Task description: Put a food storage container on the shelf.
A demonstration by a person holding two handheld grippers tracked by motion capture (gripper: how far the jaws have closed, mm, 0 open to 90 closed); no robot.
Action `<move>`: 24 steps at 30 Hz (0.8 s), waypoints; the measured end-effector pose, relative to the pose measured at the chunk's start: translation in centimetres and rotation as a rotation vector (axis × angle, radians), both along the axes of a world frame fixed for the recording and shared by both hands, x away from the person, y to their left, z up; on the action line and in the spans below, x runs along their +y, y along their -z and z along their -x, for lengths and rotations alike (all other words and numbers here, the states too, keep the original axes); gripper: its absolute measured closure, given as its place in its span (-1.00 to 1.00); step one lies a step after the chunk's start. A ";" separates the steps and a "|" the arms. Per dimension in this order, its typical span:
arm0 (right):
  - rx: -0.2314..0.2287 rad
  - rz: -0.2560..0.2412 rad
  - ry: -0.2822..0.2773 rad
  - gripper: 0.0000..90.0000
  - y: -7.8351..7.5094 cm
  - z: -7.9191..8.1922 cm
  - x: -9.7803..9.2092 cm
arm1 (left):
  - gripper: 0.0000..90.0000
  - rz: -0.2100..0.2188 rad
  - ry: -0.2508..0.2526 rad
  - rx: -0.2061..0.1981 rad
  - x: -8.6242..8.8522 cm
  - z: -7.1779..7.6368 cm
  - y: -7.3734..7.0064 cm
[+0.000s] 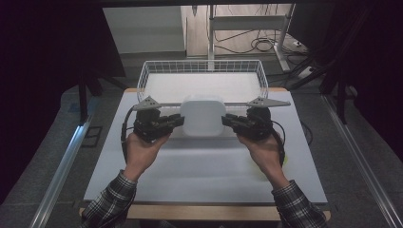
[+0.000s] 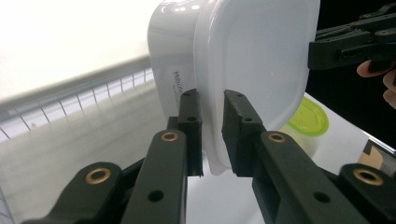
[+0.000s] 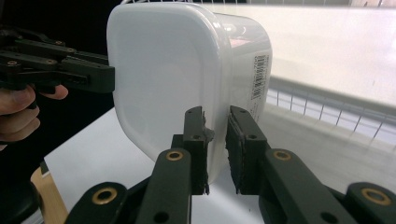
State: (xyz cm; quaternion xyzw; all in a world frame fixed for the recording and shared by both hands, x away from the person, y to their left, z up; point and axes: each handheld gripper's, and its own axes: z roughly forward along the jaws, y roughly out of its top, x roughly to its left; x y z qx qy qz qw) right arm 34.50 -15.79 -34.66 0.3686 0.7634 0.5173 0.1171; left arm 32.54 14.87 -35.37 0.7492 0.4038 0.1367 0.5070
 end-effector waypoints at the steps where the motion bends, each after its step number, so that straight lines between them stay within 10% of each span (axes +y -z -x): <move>1: -0.003 -0.001 0.000 0.75 -0.3 -0.2 0.0 | 0.74 0.000 -0.001 -0.003 0.0 -0.1 -0.2; 24: -0.041 -0.016 0.037 0.75 -5.4 -4.7 1.2 | 0.73 0.008 -0.039 -0.016 0.6 -5.3 -5.0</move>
